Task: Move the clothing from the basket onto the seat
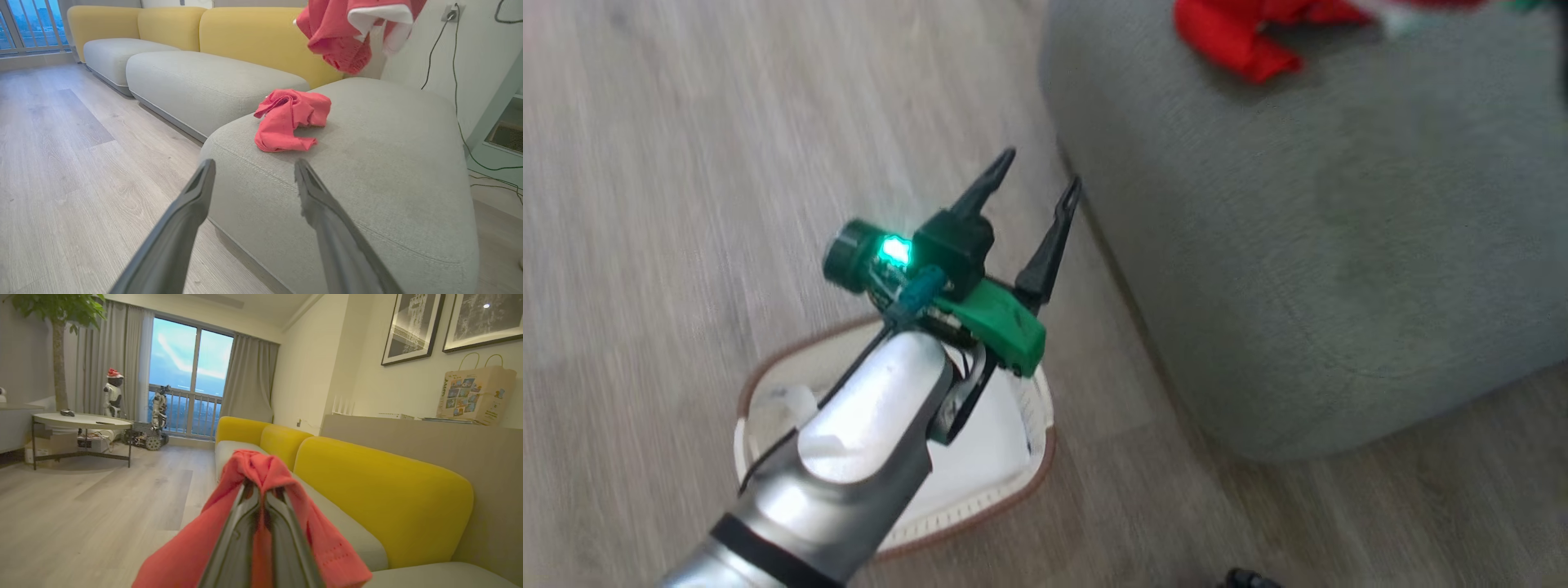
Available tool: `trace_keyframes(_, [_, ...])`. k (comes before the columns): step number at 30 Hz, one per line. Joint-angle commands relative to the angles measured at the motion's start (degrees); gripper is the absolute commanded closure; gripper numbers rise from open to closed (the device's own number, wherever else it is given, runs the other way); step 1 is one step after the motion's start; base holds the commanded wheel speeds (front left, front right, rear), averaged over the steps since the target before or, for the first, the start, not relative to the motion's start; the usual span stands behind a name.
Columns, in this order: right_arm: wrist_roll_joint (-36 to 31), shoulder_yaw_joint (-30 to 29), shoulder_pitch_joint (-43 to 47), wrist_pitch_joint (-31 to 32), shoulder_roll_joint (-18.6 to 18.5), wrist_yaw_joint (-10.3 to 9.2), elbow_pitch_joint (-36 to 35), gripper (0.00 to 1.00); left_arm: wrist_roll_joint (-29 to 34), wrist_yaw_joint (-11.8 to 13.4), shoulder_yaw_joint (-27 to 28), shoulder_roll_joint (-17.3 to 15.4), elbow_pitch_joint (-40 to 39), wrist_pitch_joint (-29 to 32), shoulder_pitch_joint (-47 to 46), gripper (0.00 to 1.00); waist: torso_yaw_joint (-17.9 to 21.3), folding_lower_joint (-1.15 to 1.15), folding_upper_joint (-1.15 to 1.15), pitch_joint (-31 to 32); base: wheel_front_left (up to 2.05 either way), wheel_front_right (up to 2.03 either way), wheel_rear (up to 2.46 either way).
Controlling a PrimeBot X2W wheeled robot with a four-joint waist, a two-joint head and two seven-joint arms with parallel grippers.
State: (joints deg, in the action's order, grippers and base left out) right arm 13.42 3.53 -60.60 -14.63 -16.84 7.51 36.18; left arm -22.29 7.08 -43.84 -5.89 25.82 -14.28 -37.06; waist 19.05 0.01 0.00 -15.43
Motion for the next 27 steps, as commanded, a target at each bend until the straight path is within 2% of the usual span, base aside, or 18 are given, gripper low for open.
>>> trace_keyframes(1, [-0.5, -0.2, -3.2, -0.4, -1.0, -0.02, -0.6, 1.00, 0.6, 0.4, 1.7, -1.1, -2.4, -0.6, -2.9, 0.00, -3.9, -0.01, 0.00, -5.6, 0.00, 0.00, 0.00])
trace_keyframes(6, [-2.0, -3.2, -12.3, -0.3, -5.5, -0.02, 5.1, 1.00, 1.7, 0.9, 1.9, -2.6, -4.6, 0.5, -5.5, 0.00, -6.6, -0.01, 0.00, -11.4, 0.00, 0.00, 0.00])
trace_keyframes(10, [-4.0, -5.7, -17.4, -0.3, -7.3, -0.02, 8.6, 1.00, 2.3, 1.3, 2.2, -3.5, -6.0, 1.3, -7.2, 0.00, -7.9, -0.01, 0.00, -15.5, 0.00, 0.00, 0.00])
trace_keyframes(17, [-4.8, -9.8, -18.3, -0.4, -7.2, -0.02, 10.2, 1.00, 2.8, 1.9, 2.5, -4.8, -7.7, 2.2, -8.6, 0.00, -8.2, -0.01, 0.00, -20.0, 0.00, 0.00, 0.00])
trace_keyframes(21, [-5.9, -14.0, -13.8, -0.4, -5.7, -0.02, 12.3, 1.00, 3.1, 2.1, 2.2, -5.6, -8.4, 2.8, -8.6, 0.00, -8.0, -0.01, 0.00, -22.0, 0.00, 0.00, 0.00])
trace_keyframes(27, [-7.3, -16.9, -7.9, -0.4, -2.9, -0.02, 14.5, 1.00, 3.0, 2.3, 2.0, -6.5, -8.8, 3.3, -8.4, 0.00, -7.5, -0.01, 0.00, -22.5, 0.00, 0.00, 0.00])
